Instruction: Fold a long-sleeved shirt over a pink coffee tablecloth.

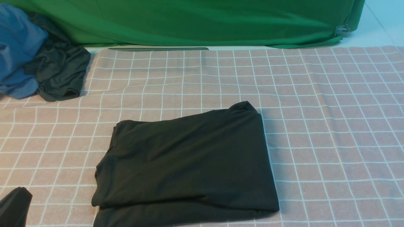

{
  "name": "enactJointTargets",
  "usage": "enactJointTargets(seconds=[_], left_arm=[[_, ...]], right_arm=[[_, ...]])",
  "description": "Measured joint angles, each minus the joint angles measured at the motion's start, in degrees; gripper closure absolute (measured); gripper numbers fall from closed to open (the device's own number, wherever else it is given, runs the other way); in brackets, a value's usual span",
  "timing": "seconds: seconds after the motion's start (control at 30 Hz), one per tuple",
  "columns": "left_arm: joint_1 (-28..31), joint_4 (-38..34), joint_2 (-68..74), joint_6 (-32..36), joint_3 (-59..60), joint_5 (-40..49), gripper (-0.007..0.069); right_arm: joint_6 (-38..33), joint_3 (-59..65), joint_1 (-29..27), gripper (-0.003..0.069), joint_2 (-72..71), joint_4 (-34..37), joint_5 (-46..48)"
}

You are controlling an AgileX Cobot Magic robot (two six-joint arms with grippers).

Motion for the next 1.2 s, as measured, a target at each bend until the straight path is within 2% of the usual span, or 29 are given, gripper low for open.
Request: enactJointTargets(seconds=[0.17, 0.27, 1.2], left_arm=[[0.00, 0.00, 0.00, 0.00, 0.00, 0.00, 0.0610], [0.00, 0.00, 0.00, -0.06, 0.02, 0.00, 0.0610], [0.00, 0.45, -0.05, -0.11, 0.02, 0.23, 0.0610]], right_arm=[[-0.47, 14.75, -6.38, 0.0423, -4.64, 0.00, 0.94], [-0.19, 16.12, -7.55, 0.0421, -9.40, 0.00, 6.45], [1.43, 16.12, -7.80, 0.0421, -10.74, 0.07, 7.25]])
